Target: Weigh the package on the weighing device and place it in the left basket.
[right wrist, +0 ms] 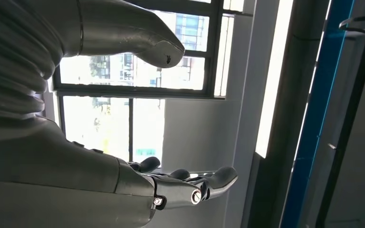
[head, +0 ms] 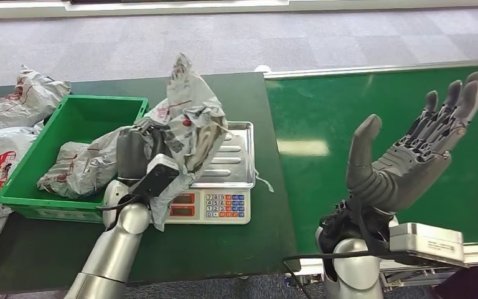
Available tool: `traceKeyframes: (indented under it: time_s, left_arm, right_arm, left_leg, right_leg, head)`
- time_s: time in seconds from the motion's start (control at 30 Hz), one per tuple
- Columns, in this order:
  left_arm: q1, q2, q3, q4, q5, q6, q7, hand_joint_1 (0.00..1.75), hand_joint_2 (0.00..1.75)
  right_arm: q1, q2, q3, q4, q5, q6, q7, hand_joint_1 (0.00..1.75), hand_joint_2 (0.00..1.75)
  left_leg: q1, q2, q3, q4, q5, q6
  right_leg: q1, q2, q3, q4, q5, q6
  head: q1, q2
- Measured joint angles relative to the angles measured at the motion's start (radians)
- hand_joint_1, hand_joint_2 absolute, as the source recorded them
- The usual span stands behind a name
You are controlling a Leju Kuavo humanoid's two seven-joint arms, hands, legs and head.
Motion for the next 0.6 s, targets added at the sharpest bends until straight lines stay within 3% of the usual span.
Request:
traceKeyframes:
  time_s: [0.17,0.33,0.47,0.6]
  left_arm:
    - [0.048,0.009,0.077,-0.178,0.004,0.154,-0.043,1.75,1.75]
    - [0.070,-0.009,0.139,-0.292,-0.110,0.195,-0.077,1.75,1.75]
    - [0.069,-0.071,0.247,-0.378,-0.358,0.196,-0.151,1.75,1.75]
    - [0.050,-0.113,0.360,-0.424,-0.647,0.198,-0.096,1.75,1.75]
  right_arm:
    - [0.000,0.000,0.000,0.007,-0.005,-0.011,0.002,0.00,1.75]
    - [0.000,0.000,0.000,0.010,0.003,-0.018,0.006,0.00,1.75]
    - [0.000,0.000,0.000,0.010,0.002,-0.015,0.012,0.00,1.75]
    - [0.000,0.000,0.000,0.010,0.003,-0.017,0.018,0.00,1.75]
  left_leg:
    - [0.000,0.000,0.000,0.000,0.000,0.000]
    - [0.000,0.000,0.000,0.000,0.000,0.000]
    - [0.000,0.000,0.000,0.000,0.000,0.000]
    - [0.000,0.000,0.001,0.000,0.000,0.000]
  right_leg:
    - [0.000,0.000,0.000,0.000,0.000,0.000]
    - [0.000,-0.001,0.000,0.000,0.000,0.000]
    - [0.000,0.000,0.000,0.000,0.000,0.000]
    - [0.000,0.000,0.000,0.000,0.000,0.000]
  head:
    - [0.000,0.000]
    - [0.000,0.000]
    - [0.000,0.000]
    - [0.000,0.000]
